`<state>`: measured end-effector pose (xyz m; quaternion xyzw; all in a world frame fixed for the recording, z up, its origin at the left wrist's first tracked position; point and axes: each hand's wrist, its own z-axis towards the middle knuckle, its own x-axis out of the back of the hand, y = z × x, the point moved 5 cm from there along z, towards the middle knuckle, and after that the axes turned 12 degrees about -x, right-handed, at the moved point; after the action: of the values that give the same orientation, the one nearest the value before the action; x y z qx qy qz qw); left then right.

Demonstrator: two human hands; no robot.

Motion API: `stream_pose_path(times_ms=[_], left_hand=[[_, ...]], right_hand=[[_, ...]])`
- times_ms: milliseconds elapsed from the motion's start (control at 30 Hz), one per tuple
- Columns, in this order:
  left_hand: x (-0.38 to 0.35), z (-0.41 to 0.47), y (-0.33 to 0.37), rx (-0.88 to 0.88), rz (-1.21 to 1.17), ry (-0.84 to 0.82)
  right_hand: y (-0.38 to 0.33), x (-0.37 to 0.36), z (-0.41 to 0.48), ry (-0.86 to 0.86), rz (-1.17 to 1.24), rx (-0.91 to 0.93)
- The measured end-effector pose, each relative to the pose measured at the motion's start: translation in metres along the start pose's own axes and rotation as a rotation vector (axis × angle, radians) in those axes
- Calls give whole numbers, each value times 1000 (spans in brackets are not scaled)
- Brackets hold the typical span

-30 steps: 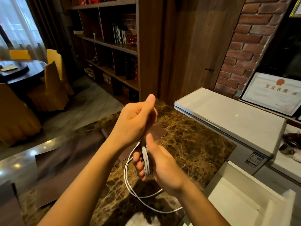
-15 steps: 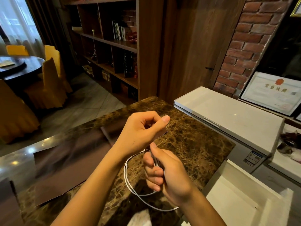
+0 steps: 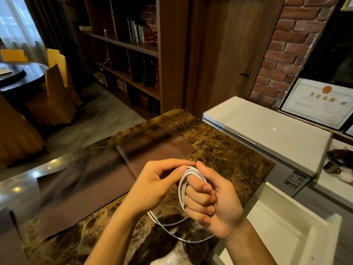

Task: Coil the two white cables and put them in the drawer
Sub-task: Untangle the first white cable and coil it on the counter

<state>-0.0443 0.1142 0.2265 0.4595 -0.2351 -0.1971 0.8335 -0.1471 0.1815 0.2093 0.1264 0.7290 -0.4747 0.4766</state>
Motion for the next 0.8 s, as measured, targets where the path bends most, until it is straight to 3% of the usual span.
stream_pose_path(times_ms=[200, 367, 433, 567, 800], left_hand=[[-14, -19, 4, 39, -73, 81], [-13, -23, 6, -10, 62, 147], [-10, -24, 7, -15, 103, 189], [-3, -28, 6, -19, 168, 227], [-6, -29, -8, 135, -84, 213]], right_hand=[[-6, 9, 1, 1, 15, 30], [-5, 22, 6, 37, -29, 18], [-7, 25, 7, 147, -127, 55], [-19, 33, -2, 528, -464, 219], [-14, 29, -5, 604, -431, 276]])
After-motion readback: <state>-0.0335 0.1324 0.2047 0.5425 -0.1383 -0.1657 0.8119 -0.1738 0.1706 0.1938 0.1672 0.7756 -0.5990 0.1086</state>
